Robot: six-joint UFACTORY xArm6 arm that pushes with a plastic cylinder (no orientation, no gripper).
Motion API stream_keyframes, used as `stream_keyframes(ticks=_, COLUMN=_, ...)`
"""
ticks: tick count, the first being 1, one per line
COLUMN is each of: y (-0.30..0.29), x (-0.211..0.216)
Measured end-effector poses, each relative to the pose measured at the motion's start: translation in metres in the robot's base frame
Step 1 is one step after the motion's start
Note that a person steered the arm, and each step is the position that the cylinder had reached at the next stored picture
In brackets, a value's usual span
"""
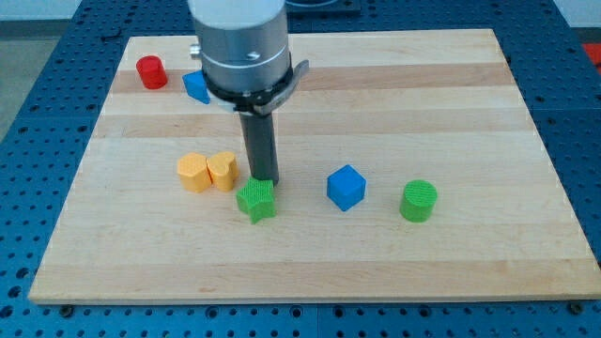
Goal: Move the green star towards the green circle
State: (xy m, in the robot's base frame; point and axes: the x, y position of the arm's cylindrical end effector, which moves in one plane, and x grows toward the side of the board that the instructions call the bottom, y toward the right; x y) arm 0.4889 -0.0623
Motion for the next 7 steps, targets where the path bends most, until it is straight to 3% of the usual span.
stream_keyframes(ticks=1, y=-0.005, x=0.028)
stream_keyframes(ticks=2, y=-0.003, x=0.029)
stream_keyframes(ticks=4, y=-0.077, x=0.034)
stream_keyframes(ticks=5, y=-0.096, x=0.058)
stream_keyframes(ticks=7, y=-0.018, x=0.063)
